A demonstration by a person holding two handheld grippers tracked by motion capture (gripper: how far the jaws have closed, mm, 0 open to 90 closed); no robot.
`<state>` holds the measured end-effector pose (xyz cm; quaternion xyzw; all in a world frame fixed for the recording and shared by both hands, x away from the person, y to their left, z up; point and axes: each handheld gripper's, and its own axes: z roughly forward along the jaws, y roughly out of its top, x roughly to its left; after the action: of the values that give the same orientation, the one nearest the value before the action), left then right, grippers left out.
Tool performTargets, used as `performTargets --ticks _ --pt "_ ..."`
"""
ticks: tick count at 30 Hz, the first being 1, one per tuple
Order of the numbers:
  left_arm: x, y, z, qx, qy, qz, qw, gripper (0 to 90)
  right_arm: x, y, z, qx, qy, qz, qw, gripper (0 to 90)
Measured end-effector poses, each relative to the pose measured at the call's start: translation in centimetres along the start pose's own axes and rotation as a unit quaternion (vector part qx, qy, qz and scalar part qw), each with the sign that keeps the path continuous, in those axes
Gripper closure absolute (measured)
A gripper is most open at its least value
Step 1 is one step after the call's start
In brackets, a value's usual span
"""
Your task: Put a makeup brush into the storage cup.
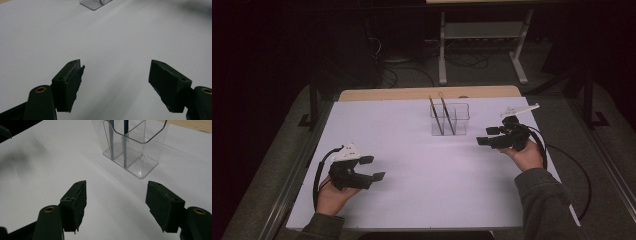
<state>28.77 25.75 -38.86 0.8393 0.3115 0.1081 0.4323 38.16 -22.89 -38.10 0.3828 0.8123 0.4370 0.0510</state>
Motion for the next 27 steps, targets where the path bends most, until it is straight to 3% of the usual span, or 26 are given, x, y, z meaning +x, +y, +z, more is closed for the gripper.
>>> performTargets --ticks 10,17,27 --pt "0.1 -0.1 -0.1 0.0 0.001 -0.001 1.0 25.3 0.5 -0.8 -0.3 -0.002 0.003 0.0 1.0 31.1" --pt "0.1 0.0 -0.2 -0.003 0.0 0.003 1.0 25.0 1.2 -1.4 -0.5 -0.015 0.007 -0.013 0.9998 30.7" --pt "0.1 -0.1 -0.3 -0.01 0.0 -0.004 0.9999 24.7 2.0 -2.4 -1.2 -0.031 0.005 -0.014 0.9994 29.7"
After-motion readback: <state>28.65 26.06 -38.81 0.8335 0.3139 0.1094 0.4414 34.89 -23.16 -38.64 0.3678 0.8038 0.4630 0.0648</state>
